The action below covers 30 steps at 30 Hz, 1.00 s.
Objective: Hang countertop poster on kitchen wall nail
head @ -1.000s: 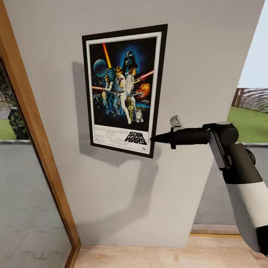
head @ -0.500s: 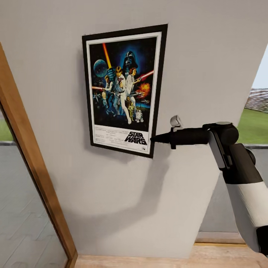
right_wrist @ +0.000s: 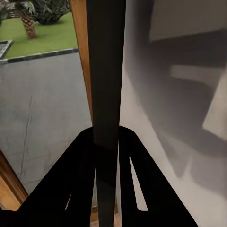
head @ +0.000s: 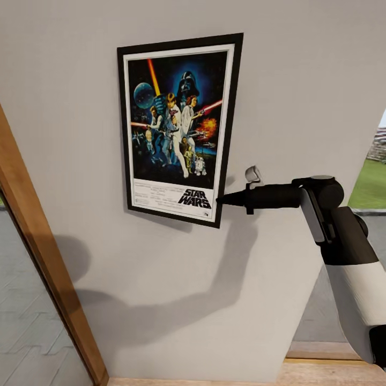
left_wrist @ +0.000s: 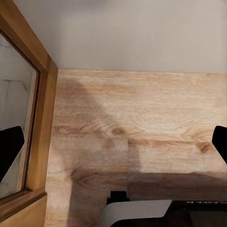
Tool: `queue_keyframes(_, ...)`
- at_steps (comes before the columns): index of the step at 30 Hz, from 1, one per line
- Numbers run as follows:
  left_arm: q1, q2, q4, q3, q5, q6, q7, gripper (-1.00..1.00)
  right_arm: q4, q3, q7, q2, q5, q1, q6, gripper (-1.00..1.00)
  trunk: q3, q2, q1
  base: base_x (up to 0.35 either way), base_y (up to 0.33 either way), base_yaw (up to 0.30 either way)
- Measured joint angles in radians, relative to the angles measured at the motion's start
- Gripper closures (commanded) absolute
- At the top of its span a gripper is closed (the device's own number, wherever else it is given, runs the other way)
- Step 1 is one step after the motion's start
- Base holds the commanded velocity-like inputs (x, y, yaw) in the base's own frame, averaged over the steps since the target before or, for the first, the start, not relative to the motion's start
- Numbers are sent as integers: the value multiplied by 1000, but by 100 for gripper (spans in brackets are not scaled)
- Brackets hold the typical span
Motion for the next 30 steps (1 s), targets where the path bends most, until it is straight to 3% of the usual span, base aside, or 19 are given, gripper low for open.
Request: queue_keyframes(30, 0, 0, -1, 0, 0, -1, 0, -100, 0, 0, 0, 0, 1, 1, -2, 100, 0, 0, 0, 0, 0, 0)
